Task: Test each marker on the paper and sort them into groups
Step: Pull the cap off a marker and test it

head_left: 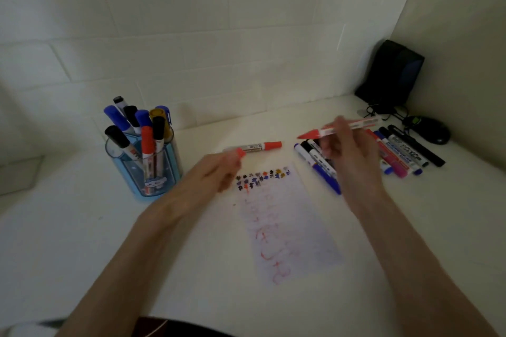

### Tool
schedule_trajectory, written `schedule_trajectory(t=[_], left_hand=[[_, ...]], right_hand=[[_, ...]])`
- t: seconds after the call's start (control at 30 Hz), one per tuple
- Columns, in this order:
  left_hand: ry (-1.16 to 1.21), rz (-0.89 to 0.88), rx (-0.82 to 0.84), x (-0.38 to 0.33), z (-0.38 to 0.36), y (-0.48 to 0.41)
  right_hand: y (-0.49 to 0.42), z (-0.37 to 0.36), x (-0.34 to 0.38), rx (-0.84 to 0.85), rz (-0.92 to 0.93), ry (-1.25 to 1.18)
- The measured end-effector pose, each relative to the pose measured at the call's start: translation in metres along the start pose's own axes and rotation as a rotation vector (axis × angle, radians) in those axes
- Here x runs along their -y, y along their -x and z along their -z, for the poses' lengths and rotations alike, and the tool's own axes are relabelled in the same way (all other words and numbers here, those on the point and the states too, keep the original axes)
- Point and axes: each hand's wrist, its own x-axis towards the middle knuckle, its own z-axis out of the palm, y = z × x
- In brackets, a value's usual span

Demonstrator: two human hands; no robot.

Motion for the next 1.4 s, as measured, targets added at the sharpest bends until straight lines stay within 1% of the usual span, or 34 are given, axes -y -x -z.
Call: schedule_trajectory(t=[0.03, 0.07, 0.1, 0.2, 0.23, 0.3, 0.37, 0.43, 0.53, 0.63, 0.83, 1.0, 1.1, 1.23, 1.4], left_hand=[[0.033, -0.033, -0.026, 0.000, 0.006, 0.000], [-0.008, -0.065, -0.049, 0.002, 0.009, 0.001], [-0.079, -0.075, -0.075, 0.003, 0.007, 0.001], [-0.262, -0.004, -0.127, 0.008, -0.006, 0.000], [-0.313, 0.029, -0.104, 0.012, -0.009, 0.002], [-0.470, 0.105, -0.042, 0.018, -0.009, 0.005], [-0.664, 0.153, 0.005, 0.019, -0.009, 0.005], [-0.750, 0.158, 0.022, 0.020, -0.012, 0.001], [-0.732, 0.148, 0.020, 0.021, -0.013, -0.002], [-0.681, 0.163, 0.040, 0.020, -0.012, 0.000], [-0.679, 0.173, 0.044, 0.019, -0.012, 0.001], [-0.689, 0.164, 0.045, 0.023, -0.012, 0.000], [-0.698, 0.161, 0.041, 0.025, -0.013, 0.000], [-0.694, 0.166, 0.038, 0.026, -0.012, 0.000], [-0.689, 0.176, 0.044, 0.025, -0.012, 0.000]], right_hand=[[-0.005, 0.008, 0.001, -0.071, 0.011, 0.015], [-0.006, 0.011, -0.001, -0.087, 0.015, 0.046], [-0.005, 0.009, -0.004, -0.061, 0.014, 0.067], [0.004, -0.010, -0.012, 0.109, -0.041, 0.019], [0.006, -0.015, -0.013, 0.150, -0.066, 0.015], [0.010, -0.022, -0.017, 0.162, -0.101, 0.040], [0.012, -0.025, -0.025, 0.128, -0.101, 0.157], [0.014, -0.029, -0.032, 0.121, -0.091, 0.259], [0.016, -0.034, -0.038, 0.130, -0.105, 0.279], [0.020, -0.039, -0.043, 0.086, -0.080, 0.364], [0.022, -0.040, -0.048, 0.042, -0.058, 0.410], [0.021, -0.040, -0.049, 0.052, -0.043, 0.418], [0.022, -0.040, -0.050, 0.075, 0.001, 0.440], [0.021, -0.038, -0.051, 0.027, -0.005, 0.441], [0.023, -0.038, -0.050, 0.081, 0.031, 0.469]])
